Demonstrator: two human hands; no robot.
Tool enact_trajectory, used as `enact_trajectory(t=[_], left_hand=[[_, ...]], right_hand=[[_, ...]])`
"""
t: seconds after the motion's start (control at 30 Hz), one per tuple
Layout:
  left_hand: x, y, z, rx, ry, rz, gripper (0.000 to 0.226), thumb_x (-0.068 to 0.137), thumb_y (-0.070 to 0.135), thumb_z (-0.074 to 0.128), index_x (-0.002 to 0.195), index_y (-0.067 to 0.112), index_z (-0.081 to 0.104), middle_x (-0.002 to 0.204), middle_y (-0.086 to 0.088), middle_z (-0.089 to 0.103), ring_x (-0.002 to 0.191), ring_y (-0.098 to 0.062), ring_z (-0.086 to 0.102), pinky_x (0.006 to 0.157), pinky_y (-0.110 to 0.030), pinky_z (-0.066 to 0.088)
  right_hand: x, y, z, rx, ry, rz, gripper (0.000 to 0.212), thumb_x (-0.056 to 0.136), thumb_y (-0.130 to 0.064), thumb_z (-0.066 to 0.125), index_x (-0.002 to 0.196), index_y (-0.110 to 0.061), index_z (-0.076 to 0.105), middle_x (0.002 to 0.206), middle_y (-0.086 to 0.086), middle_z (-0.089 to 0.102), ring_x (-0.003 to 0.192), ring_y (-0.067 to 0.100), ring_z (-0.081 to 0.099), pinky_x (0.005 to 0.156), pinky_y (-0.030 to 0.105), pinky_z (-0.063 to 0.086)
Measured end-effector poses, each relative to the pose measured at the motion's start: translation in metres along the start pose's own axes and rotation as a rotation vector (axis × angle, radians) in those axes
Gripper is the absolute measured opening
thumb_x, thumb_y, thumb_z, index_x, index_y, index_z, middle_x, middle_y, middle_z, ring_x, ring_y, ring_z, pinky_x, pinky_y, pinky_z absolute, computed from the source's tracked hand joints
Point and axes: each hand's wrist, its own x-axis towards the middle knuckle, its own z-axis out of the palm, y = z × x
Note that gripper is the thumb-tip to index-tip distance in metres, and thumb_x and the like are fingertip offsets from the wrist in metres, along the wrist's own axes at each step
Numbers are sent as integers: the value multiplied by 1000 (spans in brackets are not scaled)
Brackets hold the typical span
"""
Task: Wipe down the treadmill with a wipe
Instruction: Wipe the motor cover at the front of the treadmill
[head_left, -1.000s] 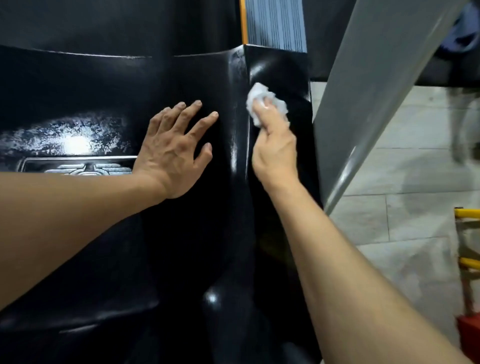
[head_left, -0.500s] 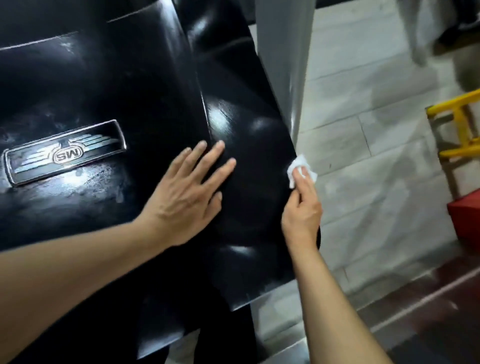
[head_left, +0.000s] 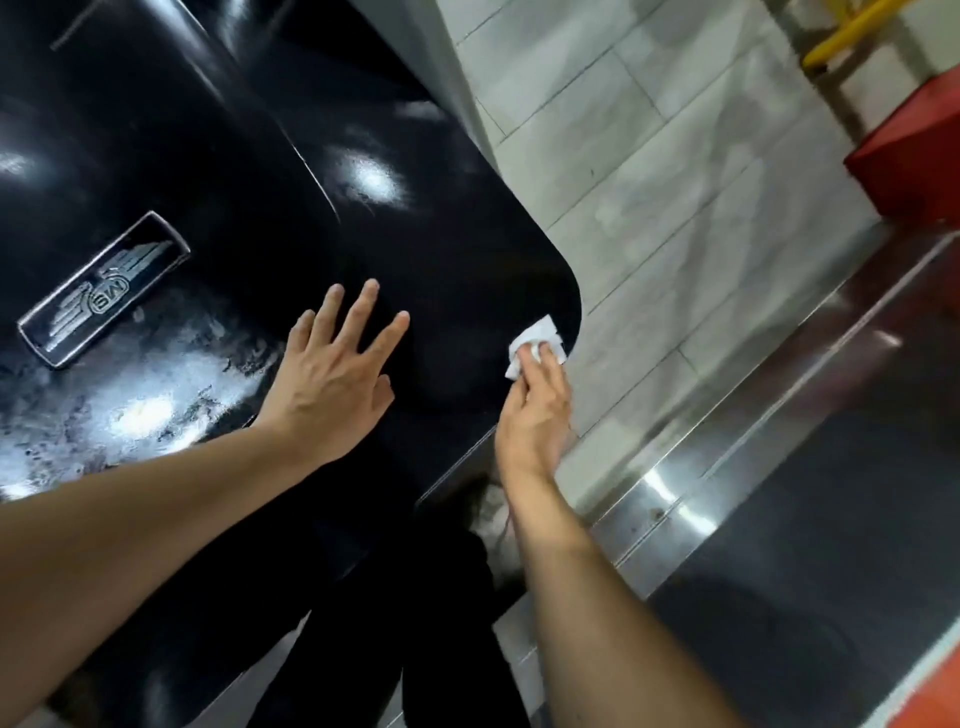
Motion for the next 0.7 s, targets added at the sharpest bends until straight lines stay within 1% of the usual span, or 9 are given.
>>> enact_trajectory(t=[0.03,0.1,0.17,0.23,0.3,0.37,0.43,0.5,0.7], left_hand=[[-4,4,1,4,-7,-2,72,97,33,58,161,25,28,171,-13,7,156,-43,6,123,-59,19],[-12,13,3,25,-25,-7,70,96,33,59,160,25,31,171,-13,10,156,-42,8,122,-60,19],[-21,23,4,37,-57,-10,69,96,33,57,159,25,33,171,-12,11,156,-39,10,123,-60,17],[-32,35,1,45,-94,-7,67,97,33,55,160,26,32,171,-12,12,157,-38,9,124,-58,16],[-44,47,-10,62,-108,-1,67,97,32,54,160,26,31,170,-12,15,157,-37,10,125,-56,15],[-55,62,-29,78,-104,0,67,98,32,53,160,27,30,169,-12,17,156,-36,12,125,-54,14],[-63,80,-58,80,-85,-2,67,99,34,51,161,27,27,169,-11,18,156,-35,12,126,-51,12],[-71,102,-91,74,-31,15,65,100,32,52,160,24,30,166,-12,26,155,-34,18,125,-49,15],[-89,174,-201,43,202,142,50,97,29,56,146,19,52,151,-11,49,144,-34,39,121,-52,27]], right_hand=[[-15,5,2,-4,-9,-9,37,98,-3,55,127,-23,70,145,2,54,128,20,48,101,4,27],[-47,15,8,-14,-49,-55,35,96,-1,57,122,-20,71,135,7,57,116,26,54,99,24,44],[-75,19,12,-21,-145,-59,34,96,-3,55,120,-23,70,125,-2,56,110,23,53,95,32,48],[-101,19,7,0,-327,-60,29,100,-11,50,115,-26,69,110,-15,51,107,16,51,91,21,43],[-115,19,-8,47,-404,-80,26,102,-18,49,115,-24,71,105,-20,52,107,12,52,86,4,34],[-113,18,-34,77,-361,-27,31,98,-12,52,118,-21,74,116,-13,61,113,13,56,94,4,34],[-99,13,-70,132,-268,-7,36,91,-3,54,116,-18,76,121,-3,65,114,17,59,105,23,43],[-79,0,-116,186,-186,-23,35,89,-3,55,114,-18,76,120,-2,65,114,19,59,105,32,45],[-41,-62,-253,151,-15,-191,31,95,-8,57,119,-19,74,122,-2,63,117,19,57,102,29,45]])
